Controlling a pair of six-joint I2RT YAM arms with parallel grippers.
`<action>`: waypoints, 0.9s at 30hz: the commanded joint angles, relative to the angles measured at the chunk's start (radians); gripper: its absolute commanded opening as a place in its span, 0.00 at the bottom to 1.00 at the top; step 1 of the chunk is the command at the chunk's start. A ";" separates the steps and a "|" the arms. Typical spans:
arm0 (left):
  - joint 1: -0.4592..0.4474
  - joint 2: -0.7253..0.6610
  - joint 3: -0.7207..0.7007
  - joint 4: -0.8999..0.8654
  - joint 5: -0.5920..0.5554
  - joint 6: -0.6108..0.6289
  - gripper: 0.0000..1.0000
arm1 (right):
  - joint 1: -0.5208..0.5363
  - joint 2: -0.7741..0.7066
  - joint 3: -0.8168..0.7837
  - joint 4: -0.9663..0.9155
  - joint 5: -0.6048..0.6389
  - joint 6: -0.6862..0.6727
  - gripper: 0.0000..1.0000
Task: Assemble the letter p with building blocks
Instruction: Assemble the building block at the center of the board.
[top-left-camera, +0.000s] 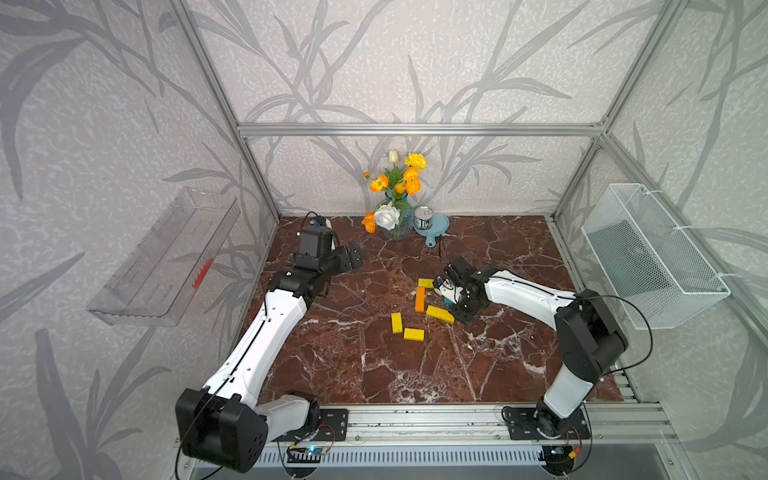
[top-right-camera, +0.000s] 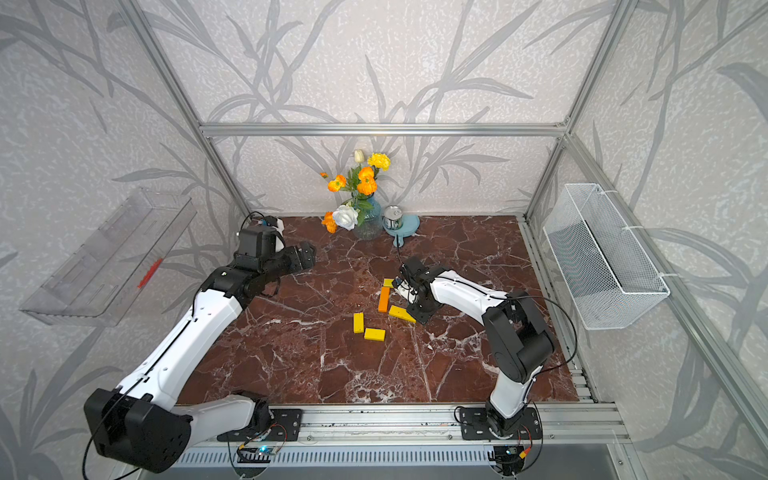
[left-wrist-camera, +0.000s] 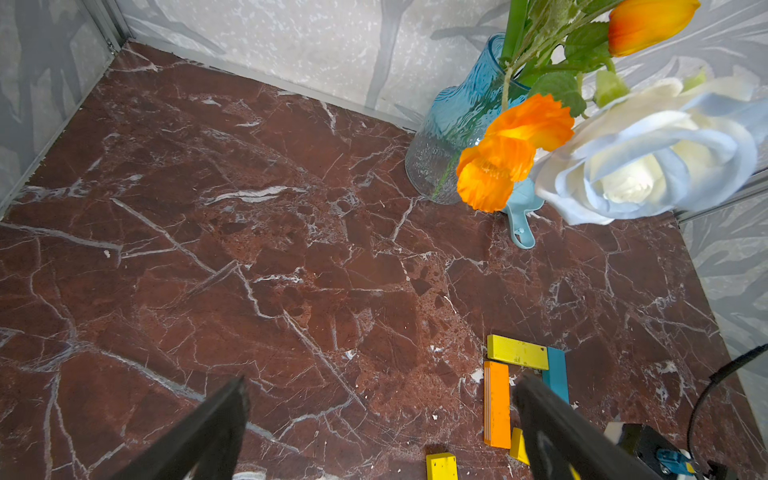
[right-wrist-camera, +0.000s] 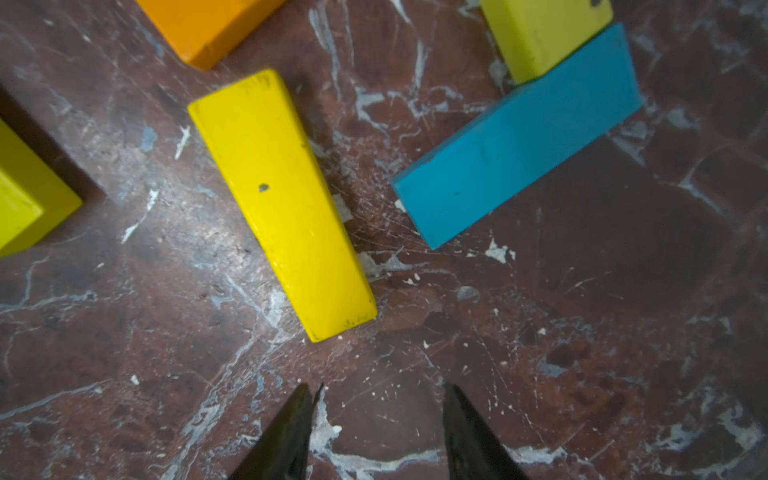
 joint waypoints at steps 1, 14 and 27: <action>0.004 -0.021 0.002 0.012 0.008 0.004 1.00 | 0.006 0.008 -0.002 0.002 0.043 0.042 0.51; 0.004 -0.028 0.002 0.011 0.008 0.005 1.00 | 0.036 0.057 0.006 -0.001 -0.093 -0.012 0.50; 0.004 -0.029 0.002 0.013 0.006 0.007 1.00 | 0.068 0.106 0.014 0.021 -0.044 0.016 0.45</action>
